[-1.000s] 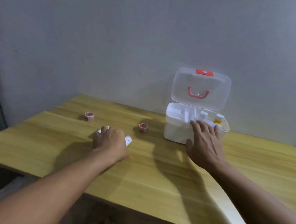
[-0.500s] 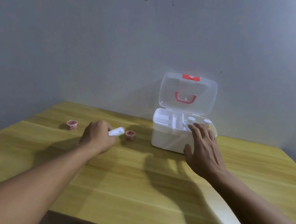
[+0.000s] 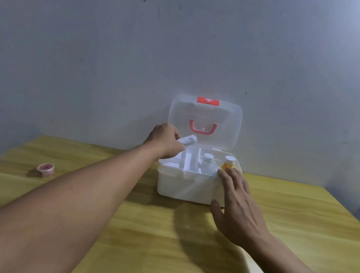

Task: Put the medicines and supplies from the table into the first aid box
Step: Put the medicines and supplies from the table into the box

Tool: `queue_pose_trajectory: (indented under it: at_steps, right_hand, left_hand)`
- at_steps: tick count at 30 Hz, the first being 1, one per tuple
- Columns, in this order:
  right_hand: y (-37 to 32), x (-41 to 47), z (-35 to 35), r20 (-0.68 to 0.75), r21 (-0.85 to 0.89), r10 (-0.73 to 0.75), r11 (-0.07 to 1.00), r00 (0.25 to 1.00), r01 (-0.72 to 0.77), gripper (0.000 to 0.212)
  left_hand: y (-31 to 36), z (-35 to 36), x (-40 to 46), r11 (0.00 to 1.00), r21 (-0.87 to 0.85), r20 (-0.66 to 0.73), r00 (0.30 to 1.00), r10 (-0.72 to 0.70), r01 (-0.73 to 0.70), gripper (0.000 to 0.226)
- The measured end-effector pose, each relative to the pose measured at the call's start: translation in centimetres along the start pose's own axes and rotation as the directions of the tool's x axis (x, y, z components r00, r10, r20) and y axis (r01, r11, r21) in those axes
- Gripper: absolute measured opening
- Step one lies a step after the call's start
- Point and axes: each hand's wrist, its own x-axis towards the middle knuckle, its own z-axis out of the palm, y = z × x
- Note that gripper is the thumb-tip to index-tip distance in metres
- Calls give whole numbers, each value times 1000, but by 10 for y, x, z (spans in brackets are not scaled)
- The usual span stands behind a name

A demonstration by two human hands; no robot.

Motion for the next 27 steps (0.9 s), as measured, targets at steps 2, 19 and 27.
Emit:
queue_pose_trajectory:
  at_steps: [2,19,27]
  right_hand:
    - [2,1,0,4,-19,-32,999,999,32,67]
    - [-18,1,-5,19,-29,-19,999,1000,20,68]
    - [-76,17,-3,-47,-163,-120,980,992,111,69]
  left_hand:
    - [3,4,6,999,-5,18,999,-33,33,29]
    - [-14,19,11,964,-143,-158,957,-244,223,49]
    - [-68,-23,-13,980,-37,-203,959,-197,194,45]
